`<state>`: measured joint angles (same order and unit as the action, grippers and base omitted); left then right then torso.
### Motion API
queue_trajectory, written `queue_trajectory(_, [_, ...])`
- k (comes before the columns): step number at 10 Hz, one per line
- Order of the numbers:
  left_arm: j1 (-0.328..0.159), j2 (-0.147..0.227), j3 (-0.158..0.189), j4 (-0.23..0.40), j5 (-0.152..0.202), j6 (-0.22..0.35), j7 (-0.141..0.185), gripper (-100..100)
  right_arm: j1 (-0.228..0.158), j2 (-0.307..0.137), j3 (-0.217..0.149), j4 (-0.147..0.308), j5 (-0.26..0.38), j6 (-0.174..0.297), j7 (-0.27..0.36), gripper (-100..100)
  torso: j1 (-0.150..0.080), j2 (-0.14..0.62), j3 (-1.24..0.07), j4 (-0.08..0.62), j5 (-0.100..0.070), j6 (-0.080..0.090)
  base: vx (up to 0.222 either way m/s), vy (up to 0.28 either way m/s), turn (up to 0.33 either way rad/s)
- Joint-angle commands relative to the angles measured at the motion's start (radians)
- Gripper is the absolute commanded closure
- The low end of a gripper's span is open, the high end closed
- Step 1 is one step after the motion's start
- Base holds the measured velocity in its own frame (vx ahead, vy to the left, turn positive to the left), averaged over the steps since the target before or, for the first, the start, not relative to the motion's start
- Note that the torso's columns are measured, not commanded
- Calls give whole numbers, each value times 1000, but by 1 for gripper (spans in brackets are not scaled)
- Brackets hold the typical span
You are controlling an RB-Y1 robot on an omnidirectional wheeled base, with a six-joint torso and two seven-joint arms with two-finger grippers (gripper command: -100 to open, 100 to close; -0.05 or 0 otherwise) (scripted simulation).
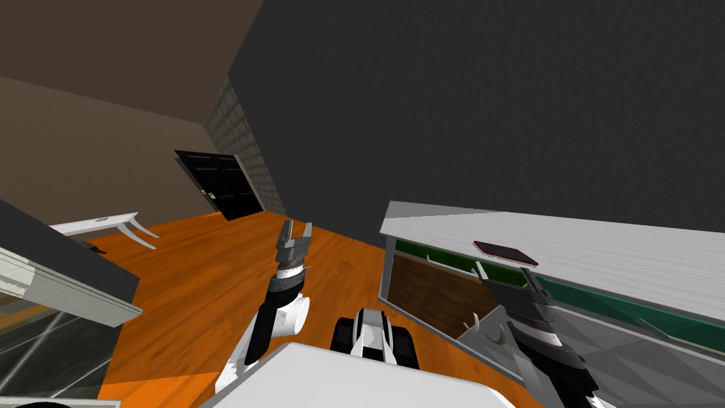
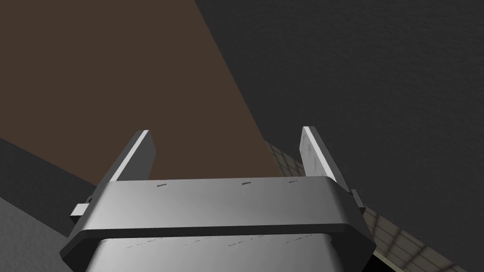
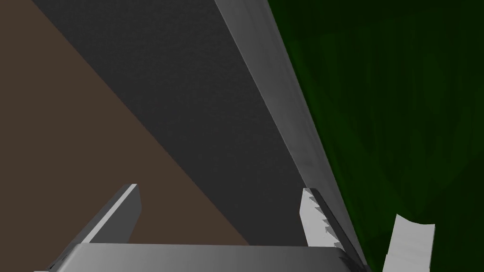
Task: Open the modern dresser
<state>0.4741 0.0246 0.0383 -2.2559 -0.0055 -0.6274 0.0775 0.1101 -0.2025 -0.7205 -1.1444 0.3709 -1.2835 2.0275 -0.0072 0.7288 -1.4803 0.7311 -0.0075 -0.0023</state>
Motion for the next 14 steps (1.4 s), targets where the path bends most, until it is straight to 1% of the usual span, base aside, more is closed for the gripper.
queue_trajectory(1, [0,0,0,0,0,0,0,0,-10,21,-9,38,19,1,57,-100,0,-1,0,-2,-3,-1,2,29,-23])
queue_trajectory(2, [0,0,0,0,0,0,0,0,-21,38,-19,67,31,-7,98,-100,-1,-2,0,-3,-4,-2,-3,30,-22])
queue_trajectory(4, [0,0,0,0,0,0,0,0,-21,38,-19,67,31,-7,98,-100,0,-2,0,-2,-2,-1,-4,26,-7])
queue_trajectory(6, [0,0,0,0,0,0,0,0,-40,81,-36,117,52,-19,166,-100,-2,-3,0,-4,-6,-2,0,23,-35])
queue_trajectory(8, [0,0,0,0,0,0,0,0,-55,133,-49,156,68,-29,222,-100,1,-5,-1,-5,-7,-5,-3,45,-40])
queue_trajectory(9, [0,0,0,0,0,0,0,0,-55,137,-49,156,68,-29,222,-100,3,-4,-1,-4,-6,-5,-6,23,-26])
queue_trajectory(10, [0,0,0,0,0,0,0,0,-60,163,-53,170,74,-32,242,-100,3,-6,-1,-6,-8,-7,-4,1,-40])
queue_trajectory(12, [0,0,0,0,0,0,0,0,-60,169,-53,170,74,-32,242,-100,4,-12,-3,-11,-14,-13,-10,-2,-5])
queue_trajectory(13, [0,0,0,0,0,0,0,0,-60,169,-53,170,74,-32,242,-100,4,-14,-4,-11,-14,-12,-4,3,11])
queue_trajectory(14, [0,0,0,0,0,0,0,0,-64,195,-57,181,78,-35,257,-100,3,-15,-4,-11,-14,-12,3,-5,-31])
